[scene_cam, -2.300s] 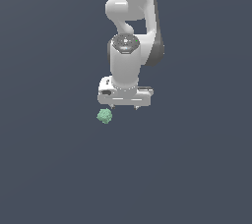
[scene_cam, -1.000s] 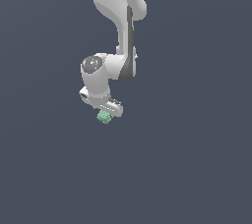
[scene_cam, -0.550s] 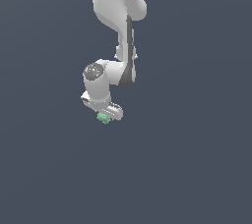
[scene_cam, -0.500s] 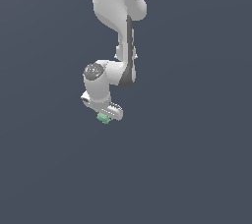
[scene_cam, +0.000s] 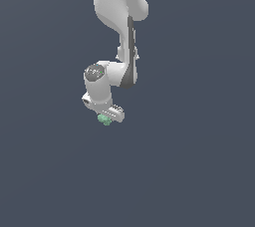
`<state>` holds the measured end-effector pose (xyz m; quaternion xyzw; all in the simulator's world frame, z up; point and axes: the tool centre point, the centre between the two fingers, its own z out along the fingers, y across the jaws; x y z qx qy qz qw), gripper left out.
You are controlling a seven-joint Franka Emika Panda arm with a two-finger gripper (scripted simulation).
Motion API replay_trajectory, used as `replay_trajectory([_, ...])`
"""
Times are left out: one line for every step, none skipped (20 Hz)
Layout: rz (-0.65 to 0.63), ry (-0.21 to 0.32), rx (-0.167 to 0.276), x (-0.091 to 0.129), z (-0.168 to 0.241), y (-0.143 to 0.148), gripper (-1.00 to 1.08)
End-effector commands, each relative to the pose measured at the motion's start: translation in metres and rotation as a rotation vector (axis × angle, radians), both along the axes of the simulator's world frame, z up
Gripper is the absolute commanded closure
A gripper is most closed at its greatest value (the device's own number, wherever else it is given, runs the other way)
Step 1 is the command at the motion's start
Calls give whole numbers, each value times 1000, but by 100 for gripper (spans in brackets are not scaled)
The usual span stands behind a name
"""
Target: Pick up the object and move it to a goal position.
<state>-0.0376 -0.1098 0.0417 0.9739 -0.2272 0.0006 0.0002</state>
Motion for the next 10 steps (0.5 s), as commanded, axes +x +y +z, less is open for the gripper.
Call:
replay_trajectory([1,0,1,0,0,1,108])
replay_trajectory([1,0,1,0,1,2,108])
replay_trajectory([1,0,1,0,2,3,108])
replay_trajectory([1,0,1,0,4,4,108])
replay_trajectory([1,0,1,0,6,6,108])
replay_trajectory([1,0,1,0,8,8,108])
replay_trajectory([1,0,1,-1,11,11,108])
replay_trajectory([1,0,1,-1,15,14,108])
replay_trajectory([1,0,1,-1,19,17,108])
replay_trajectory([1,0,1,-1,24,21,108])
